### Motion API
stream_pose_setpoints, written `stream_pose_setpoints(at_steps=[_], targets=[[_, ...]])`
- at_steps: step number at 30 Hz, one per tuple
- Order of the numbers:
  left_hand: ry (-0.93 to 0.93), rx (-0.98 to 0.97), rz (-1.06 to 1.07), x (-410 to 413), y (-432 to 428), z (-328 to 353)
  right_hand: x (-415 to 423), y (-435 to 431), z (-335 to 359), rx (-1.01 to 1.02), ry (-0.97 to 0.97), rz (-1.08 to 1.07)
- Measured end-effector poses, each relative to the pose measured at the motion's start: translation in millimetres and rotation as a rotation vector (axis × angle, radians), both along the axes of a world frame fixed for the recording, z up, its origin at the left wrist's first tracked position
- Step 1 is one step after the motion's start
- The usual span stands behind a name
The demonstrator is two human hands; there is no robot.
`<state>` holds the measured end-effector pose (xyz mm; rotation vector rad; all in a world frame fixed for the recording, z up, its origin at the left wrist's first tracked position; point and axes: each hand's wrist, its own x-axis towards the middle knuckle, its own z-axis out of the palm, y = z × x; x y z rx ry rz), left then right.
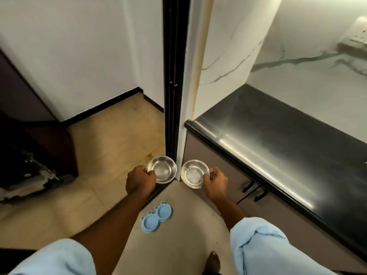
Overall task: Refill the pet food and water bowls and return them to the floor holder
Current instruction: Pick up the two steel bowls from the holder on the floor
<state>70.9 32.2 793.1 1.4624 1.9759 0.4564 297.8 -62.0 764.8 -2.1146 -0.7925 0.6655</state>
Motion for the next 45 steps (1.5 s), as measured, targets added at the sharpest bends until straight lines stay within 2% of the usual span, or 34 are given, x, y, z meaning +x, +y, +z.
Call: stream_pose_setpoints(at_steps=[10, 21, 35, 45], targets=[[-0.085, 0.081, -0.164, 147, 39, 43, 136, 3, 34, 0.069, 0.014, -0.262], [-0.143, 0.024, -0.214, 293, 64, 45, 269, 14, 36, 0.046, 0.042, -0.412], [-0.098, -0.043, -0.340, 399, 177, 14, 331, 90, 18, -0.041, 0.153, -0.577], [-0.031, -0.138, -0.452, 426, 210, -10, 346, 114, 7, -0.128, 0.142, -0.656]])
